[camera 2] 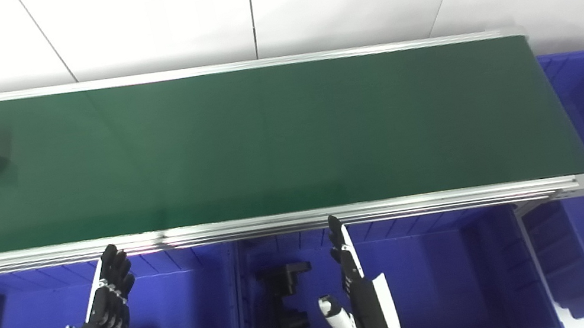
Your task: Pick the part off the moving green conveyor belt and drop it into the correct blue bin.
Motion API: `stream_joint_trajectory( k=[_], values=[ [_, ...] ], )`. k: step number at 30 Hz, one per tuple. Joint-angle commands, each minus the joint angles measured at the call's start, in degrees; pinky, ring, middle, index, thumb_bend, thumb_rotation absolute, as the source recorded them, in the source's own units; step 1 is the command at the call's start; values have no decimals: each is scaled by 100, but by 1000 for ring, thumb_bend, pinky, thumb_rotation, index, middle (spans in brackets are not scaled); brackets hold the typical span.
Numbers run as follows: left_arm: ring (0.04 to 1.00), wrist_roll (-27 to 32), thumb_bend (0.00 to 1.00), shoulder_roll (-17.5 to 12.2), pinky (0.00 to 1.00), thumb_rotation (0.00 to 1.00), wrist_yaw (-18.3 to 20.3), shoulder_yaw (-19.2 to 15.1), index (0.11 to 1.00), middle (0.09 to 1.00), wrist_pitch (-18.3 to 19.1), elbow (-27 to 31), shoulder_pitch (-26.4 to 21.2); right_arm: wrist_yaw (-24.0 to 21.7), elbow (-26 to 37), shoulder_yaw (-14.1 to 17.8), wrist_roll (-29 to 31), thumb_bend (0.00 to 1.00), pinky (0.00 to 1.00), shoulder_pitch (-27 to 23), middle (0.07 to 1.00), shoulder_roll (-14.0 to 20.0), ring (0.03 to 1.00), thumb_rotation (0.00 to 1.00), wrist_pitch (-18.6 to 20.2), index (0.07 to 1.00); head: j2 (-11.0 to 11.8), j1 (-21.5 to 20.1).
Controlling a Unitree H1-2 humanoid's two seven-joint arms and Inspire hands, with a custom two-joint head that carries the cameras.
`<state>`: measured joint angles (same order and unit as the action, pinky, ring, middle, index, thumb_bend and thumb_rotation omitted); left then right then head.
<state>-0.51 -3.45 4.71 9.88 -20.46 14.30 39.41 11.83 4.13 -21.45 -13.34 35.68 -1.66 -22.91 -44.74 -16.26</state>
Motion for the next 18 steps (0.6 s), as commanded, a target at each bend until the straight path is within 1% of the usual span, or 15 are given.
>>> stream_joint_trajectory(
  k=[1, 2, 3, 4, 6, 7, 8, 9, 10, 11, 12, 14, 15, 17, 18],
  values=[
    [1000, -120, 793, 8, 1000, 947, -2, 20, 1000, 1000, -283, 37, 11, -1, 11, -224, 35, 820, 971, -30, 1000, -366, 993, 973, -383, 1000, 83, 170],
    [1000, -167, 794, 38, 1000, 948, -18, 36, 1000, 1000, -322, -11, 16, 0, -5, -220, 64, 820, 972, -35, 1000, -327, 994, 973, -388, 1000, 192, 426],
    [1000, -207, 797, 63, 1000, 949, -34, 44, 1000, 1000, -356, -51, 18, 2, -15, -224, 75, 814, 975, -40, 1000, -293, 996, 974, -391, 1000, 192, 426],
    [1000, -244, 790, 89, 1000, 948, -50, 55, 1000, 1000, -393, -96, 19, 6, -28, -223, 95, 804, 982, -48, 1000, -258, 999, 977, -395, 1000, 251, 573],
    [996, -499, 775, 184, 1000, 952, -173, 74, 1000, 1000, -562, -277, 5, -46, -55, -210, 198, 796, 992, -69, 1000, -125, 1000, 980, -399, 1000, 469, 1062],
    [988, -597, 765, 221, 1000, 946, -226, 89, 1000, 1000, -610, -342, -2, -91, -62, -195, 252, 798, 998, -76, 1000, -74, 1000, 989, -397, 1000, 469, 1062],
    [978, -684, 772, 261, 988, 934, -283, 126, 1000, 1000, -636, -408, -12, -125, -82, -179, 327, 803, 1000, -91, 1000, -10, 1000, 994, -398, 1000, 630, 1296],
    [978, -711, 782, 290, 985, 931, -303, 155, 1000, 1000, -635, -438, -17, -155, -97, -167, 412, 803, 1000, -100, 1000, 29, 1000, 995, -399, 1000, 660, 1332],
    [977, -750, 799, 322, 980, 923, -335, 194, 1000, 1000, -636, -491, -28, -188, -135, -148, 501, 802, 1000, -116, 1000, 75, 1000, 995, -400, 1000, 850, 1525],
    [974, -777, 815, 339, 974, 916, -363, 224, 1000, 1000, -637, -527, -37, -213, -162, -135, 564, 803, 1000, -126, 1000, 105, 1000, 998, -401, 1000, 850, 1525],
    [973, -789, 822, 364, 971, 912, -387, 268, 1000, 1000, -638, -592, -55, -260, -212, -116, 686, 803, 1000, -146, 1000, 140, 1000, 999, -401, 1000, 1056, 1694],
    [969, -835, 815, 378, 953, 908, -467, 350, 1000, 1000, -643, -706, -97, -361, -298, -78, 888, 797, 1000, -181, 1000, 195, 1000, 994, -402, 1000, 1165, 1764],
    [966, -861, 798, 386, 955, 918, -524, 397, 1000, 1000, -645, -768, -124, -397, -352, -52, 958, 793, 1000, -204, 1000, 222, 1000, 998, -402, 1000, 1281, 1830],
    [954, -978, 786, 396, 948, 928, -692, 480, 1000, 1000, -645, -860, -168, -444, -443, -7, 1022, 779, 1000, -250, 1000, 269, 1000, 1000, -402, 1000, 1395, 1886],
    [947, -1014, 785, 394, 942, 934, -758, 516, 1000, 999, -645, -893, -185, -463, -474, 10, 1041, 770, 1000, -266, 1000, 284, 1000, 1000, -402, 1000, 1395, 1886]
  ],
)
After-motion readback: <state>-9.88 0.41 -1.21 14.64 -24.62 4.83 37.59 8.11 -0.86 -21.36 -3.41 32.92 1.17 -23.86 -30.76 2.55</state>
